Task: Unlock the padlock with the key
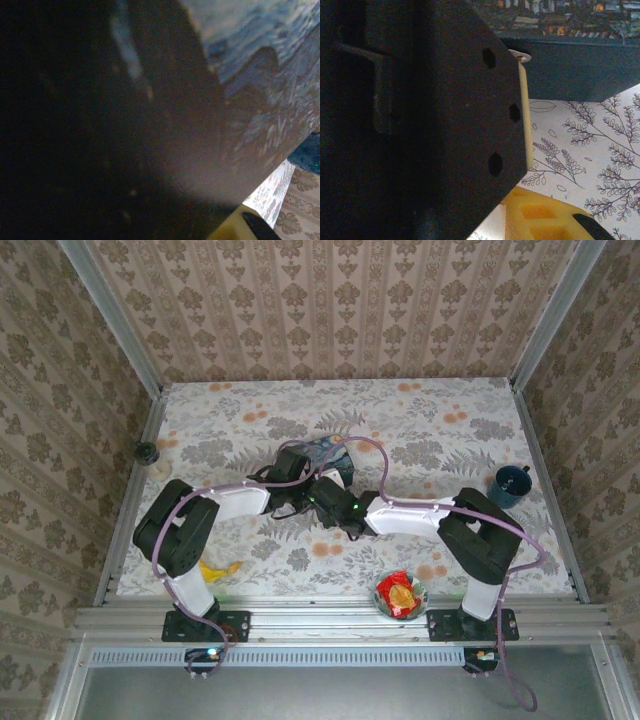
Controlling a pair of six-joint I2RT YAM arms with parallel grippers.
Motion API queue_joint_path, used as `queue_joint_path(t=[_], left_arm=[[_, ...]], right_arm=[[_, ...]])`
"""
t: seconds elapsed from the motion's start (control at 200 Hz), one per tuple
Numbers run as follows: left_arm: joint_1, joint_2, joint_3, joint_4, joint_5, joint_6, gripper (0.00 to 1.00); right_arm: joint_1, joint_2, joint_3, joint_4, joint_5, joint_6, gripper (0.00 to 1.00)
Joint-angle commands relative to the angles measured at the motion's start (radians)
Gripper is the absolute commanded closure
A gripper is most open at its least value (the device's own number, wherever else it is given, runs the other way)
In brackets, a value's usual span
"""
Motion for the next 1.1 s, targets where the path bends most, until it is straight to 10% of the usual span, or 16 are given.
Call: queue_joint_path(t=[0.0, 0.35, 1.095], left_arm=[[-0.010, -0.007, -0.004, 0.013, 0.081, -0.039, 1.00], [-0.009, -0.006, 0.004, 0.009, 0.089, -0.034, 1.00], [-0.024, 0.006, -0.003, 0.058, 0.113, -0.033, 1.00]], right_arm=[[0.000, 0.047, 0.017, -0.030, 0.054, 0.022, 0.77], [-0.026, 0.030, -0.008, 0.002, 0.043, 0.043, 0.96], [-0.330, -0.065, -0.220, 0.421, -0.641, 0.219, 1.00]])
